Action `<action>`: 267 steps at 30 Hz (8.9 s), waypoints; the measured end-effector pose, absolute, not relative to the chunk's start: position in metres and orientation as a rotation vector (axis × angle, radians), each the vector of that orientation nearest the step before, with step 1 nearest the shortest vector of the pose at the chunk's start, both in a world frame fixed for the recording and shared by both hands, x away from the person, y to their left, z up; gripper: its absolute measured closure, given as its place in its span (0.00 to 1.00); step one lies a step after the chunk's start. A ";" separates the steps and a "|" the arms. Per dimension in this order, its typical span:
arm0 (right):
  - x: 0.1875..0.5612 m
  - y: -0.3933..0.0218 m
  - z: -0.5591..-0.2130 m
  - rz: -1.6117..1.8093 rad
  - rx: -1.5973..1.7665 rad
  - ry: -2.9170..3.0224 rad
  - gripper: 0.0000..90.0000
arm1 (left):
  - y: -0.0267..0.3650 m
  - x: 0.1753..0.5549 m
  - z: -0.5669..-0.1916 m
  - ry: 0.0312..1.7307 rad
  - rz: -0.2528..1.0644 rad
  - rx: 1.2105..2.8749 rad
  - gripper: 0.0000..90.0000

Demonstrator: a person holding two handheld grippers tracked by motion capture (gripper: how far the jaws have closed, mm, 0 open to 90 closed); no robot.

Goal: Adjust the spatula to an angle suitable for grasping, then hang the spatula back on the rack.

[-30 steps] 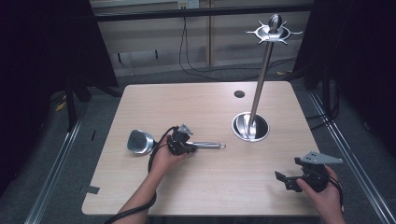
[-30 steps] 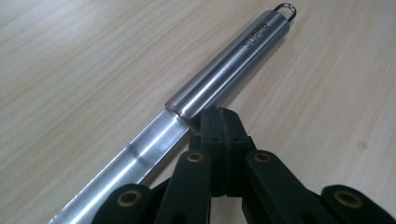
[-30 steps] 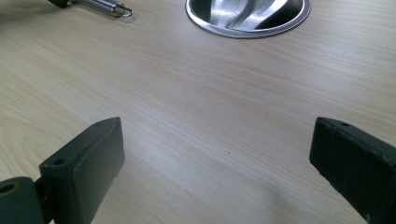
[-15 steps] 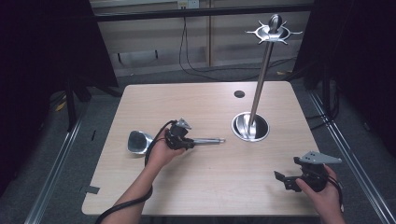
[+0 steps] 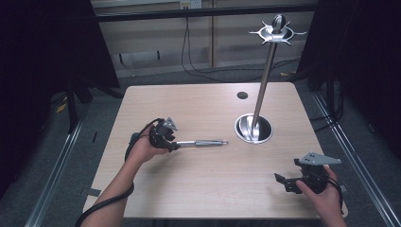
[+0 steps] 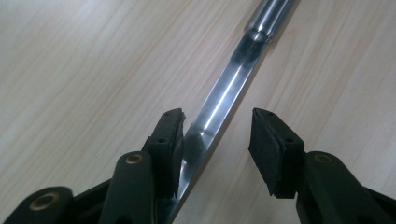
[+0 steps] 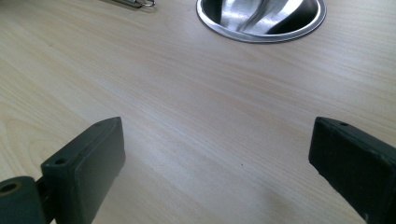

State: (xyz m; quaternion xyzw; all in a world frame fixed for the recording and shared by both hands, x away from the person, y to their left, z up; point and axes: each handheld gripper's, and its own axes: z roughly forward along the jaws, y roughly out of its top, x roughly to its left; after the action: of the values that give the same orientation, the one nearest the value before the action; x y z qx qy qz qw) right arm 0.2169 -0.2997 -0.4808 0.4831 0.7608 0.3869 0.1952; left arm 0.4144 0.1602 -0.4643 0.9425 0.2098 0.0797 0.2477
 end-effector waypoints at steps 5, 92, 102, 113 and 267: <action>0.217 -0.299 -0.481 1.085 1.360 2.134 0.04 | 0.165 0.421 -0.470 0.572 0.211 2.600 0.60; 0.277 -0.158 -0.459 2.002 1.544 1.898 0.64 | 0.088 0.313 -0.418 0.548 0.139 2.156 0.84; 0.279 -0.154 -0.457 2.064 1.612 1.813 0.77 | 0.077 0.307 -0.417 0.558 0.142 2.110 0.84; 0.276 -0.157 -0.449 2.121 1.620 1.713 0.97 | 0.067 0.299 -0.417 0.615 0.169 2.028 0.83; 0.352 -0.210 -0.368 1.729 1.228 1.761 0.50 | 0.123 0.315 -0.460 0.768 0.142 1.948 0.18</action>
State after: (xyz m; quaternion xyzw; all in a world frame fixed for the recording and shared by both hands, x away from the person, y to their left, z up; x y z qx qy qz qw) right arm 0.3523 -0.2102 -0.3677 0.4374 0.6271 0.6155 0.1913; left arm 0.3149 0.1231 -0.4602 0.8049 0.3175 0.0588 0.4979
